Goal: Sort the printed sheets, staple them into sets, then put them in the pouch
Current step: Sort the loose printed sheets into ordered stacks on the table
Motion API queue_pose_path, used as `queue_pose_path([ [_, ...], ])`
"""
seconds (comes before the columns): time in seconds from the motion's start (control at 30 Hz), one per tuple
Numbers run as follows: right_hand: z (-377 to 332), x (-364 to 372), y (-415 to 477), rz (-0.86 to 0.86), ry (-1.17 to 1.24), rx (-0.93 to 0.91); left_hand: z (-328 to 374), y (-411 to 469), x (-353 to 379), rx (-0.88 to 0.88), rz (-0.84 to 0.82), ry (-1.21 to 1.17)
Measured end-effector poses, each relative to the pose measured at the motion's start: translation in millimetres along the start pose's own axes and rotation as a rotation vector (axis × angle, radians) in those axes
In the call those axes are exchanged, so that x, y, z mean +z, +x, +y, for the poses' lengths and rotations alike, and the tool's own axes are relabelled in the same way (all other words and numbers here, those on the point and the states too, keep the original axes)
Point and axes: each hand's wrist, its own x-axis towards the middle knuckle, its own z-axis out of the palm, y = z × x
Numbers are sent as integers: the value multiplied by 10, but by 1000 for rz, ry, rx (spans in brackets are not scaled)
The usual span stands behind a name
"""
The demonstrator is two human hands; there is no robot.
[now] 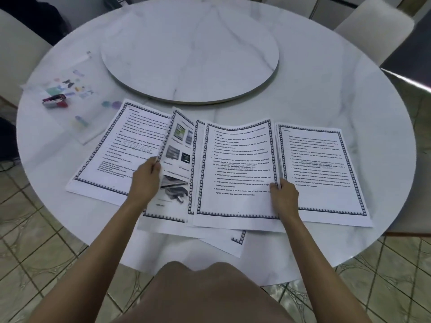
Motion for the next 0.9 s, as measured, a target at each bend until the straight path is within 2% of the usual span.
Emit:
queue_pose_path([
  [0.2,-35,-8,-30,13,-8,-11,-232,165,-491,-17,157,-130],
  [0.7,-60,-4,-59,48,1,13,-559,179,-960,17,123,-357],
  [0.9,-20,-69,-62,71,11,2,-555,198,-1095,40,127,-348],
])
